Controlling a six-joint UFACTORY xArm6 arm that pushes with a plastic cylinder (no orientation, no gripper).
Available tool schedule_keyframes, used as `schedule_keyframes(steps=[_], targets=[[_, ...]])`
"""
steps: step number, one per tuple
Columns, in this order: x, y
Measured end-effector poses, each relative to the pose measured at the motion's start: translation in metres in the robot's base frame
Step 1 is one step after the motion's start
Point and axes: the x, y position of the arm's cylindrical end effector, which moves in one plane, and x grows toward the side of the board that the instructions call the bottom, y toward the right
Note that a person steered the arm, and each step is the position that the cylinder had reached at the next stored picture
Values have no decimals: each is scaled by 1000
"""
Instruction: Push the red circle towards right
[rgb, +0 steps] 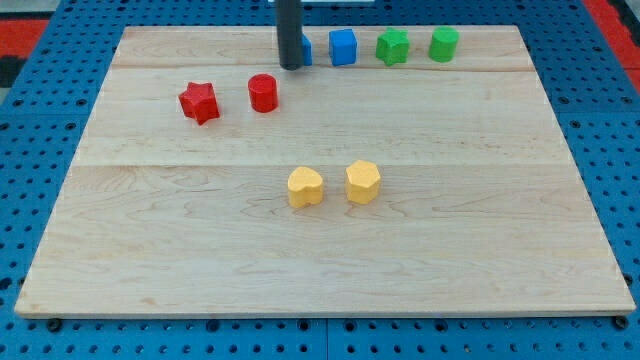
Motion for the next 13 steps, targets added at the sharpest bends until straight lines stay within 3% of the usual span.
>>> schedule_keyframes(steps=[2,7,9,10,11,12,13], targets=[[21,-37],[141,-24],[68,7],[53,67],[54,100],[92,70],[102,90]])
